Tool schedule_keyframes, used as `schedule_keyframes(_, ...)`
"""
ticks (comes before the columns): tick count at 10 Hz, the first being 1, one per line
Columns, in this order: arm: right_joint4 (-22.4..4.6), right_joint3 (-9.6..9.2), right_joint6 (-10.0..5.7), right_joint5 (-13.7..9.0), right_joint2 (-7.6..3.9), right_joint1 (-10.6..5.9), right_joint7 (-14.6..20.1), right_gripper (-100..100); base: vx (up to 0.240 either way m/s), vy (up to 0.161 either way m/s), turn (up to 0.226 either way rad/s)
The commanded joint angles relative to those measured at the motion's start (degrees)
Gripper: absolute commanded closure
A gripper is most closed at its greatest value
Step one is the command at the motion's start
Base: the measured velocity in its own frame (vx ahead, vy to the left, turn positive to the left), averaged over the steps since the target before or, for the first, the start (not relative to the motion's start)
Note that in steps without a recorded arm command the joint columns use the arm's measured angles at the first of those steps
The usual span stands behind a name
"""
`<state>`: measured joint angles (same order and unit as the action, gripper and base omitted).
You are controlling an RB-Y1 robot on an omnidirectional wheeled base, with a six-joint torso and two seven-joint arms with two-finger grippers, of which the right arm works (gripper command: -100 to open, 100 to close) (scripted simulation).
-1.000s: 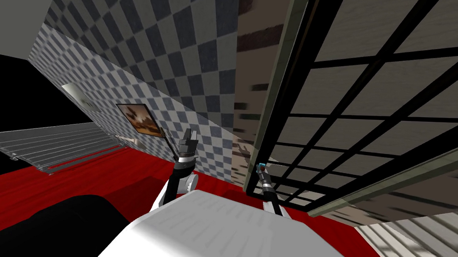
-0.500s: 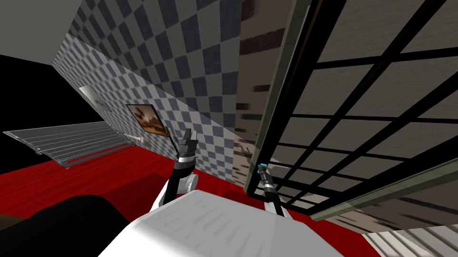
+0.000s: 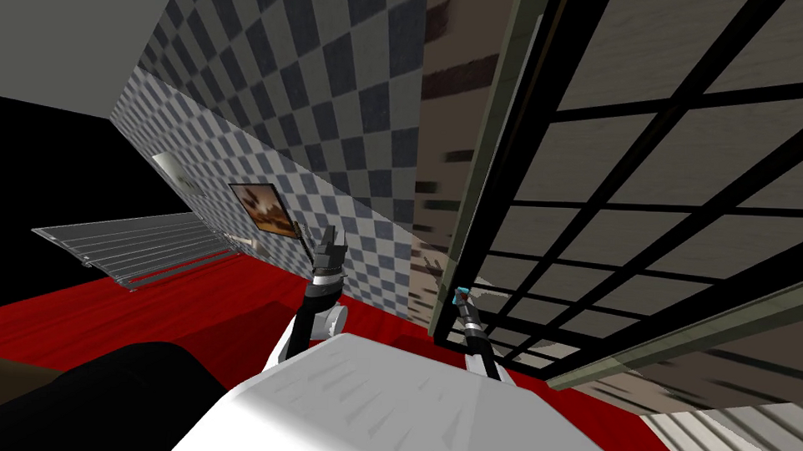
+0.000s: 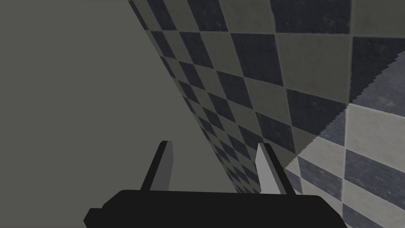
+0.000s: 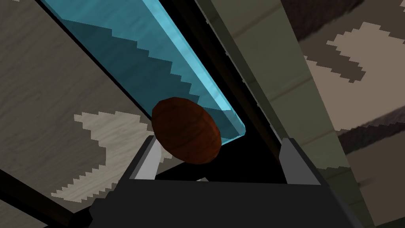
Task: Pull the door open
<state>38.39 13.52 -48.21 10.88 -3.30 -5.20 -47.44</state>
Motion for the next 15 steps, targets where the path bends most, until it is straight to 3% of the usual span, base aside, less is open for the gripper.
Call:
schedule_keyframes(1,-2.1,-1.08,-0.28,0.4,1.41,-0.31,0.3,100,0.009,-0.002,-0.011)
schedule_keyframes(3,-2.1,-1.08,-0.28,0.4,1.41,-0.31,0.3,100,0.0,0.003,0.013)
schedule_keyframes(4,-2.2,-1.04,-0.32,-0.2,1.12,-0.29,2.6,100,-0.022,0.006,0.092)
schedule_keyframes(7,-1.3,-1.04,-0.32,-0.2,1.12,-0.29,2.6,100,-0.016,0.002,0.006)
schedule_keyframes(13,-2.2,-1.04,-0.32,-0.2,1.12,-0.29,2.6,100,0.002,0.0,0.001)
schedule_keyframes(14,-2.3,0.21,-0.61,-1.4,-1.18,-1.32,4.2,100,-0.018,-0.017,-0.017)
schedule_keyframes(15,-2.3,0.14,-0.62,-1.6,-1.24,-1.28,4.9,100,-0.02,-0.031,0.001)
